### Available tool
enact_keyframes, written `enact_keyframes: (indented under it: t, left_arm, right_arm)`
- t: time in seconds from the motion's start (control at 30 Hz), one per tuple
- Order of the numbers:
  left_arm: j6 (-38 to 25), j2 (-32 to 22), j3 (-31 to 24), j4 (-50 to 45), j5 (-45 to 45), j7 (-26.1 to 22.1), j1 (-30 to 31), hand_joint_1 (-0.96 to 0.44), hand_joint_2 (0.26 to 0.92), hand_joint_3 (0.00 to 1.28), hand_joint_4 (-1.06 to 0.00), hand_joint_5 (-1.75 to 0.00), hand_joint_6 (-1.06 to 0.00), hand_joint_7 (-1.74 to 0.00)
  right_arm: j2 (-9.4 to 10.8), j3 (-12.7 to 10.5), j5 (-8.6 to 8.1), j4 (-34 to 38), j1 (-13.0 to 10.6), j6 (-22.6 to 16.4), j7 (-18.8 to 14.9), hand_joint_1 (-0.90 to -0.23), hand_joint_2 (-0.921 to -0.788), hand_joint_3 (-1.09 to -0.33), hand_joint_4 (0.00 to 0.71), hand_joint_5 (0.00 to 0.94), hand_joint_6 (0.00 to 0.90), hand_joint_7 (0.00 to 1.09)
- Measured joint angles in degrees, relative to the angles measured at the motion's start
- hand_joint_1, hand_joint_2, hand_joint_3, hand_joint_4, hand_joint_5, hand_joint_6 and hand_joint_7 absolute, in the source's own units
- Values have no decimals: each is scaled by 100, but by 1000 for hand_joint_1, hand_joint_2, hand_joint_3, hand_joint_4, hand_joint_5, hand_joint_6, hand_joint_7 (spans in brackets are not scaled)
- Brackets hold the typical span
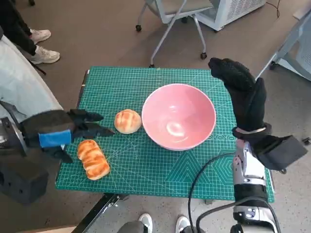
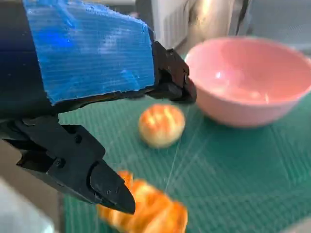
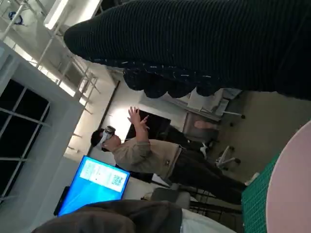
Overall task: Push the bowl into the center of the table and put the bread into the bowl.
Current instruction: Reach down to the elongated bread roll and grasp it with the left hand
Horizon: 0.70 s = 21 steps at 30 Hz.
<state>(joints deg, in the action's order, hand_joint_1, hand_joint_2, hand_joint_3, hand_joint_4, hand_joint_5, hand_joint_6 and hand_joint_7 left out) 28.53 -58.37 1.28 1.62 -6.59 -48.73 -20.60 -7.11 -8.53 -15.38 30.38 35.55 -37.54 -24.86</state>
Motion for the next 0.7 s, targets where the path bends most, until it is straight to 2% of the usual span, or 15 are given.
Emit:
enact_keyframes:
  t: [0.23, 0.5, 0.7]
  left_arm:
    - [-37, 1, -28, -67, 2, 1, 215, -213, 622, 5, -60, -1, -229, -42]
    - [-487, 2, -28, -195, 20, -73, 370, -1, 631, 7, -48, -1, -230, -30]
    - [-539, 10, -7, -203, -35, -70, 392, 30, 630, 4, -57, -4, -241, -28]
  right_arm:
    - [-2, 7, 1, -12, 0, 34, 0, -711, -921, -809, 169, 1, 32, 574]
    - [-9, 24, 0, -15, 0, 76, -1, -710, -921, -809, 169, 1, 31, 574]
    - [-24, 29, -3, -15, 0, 98, -3, -712, -921, -809, 169, 1, 32, 574]
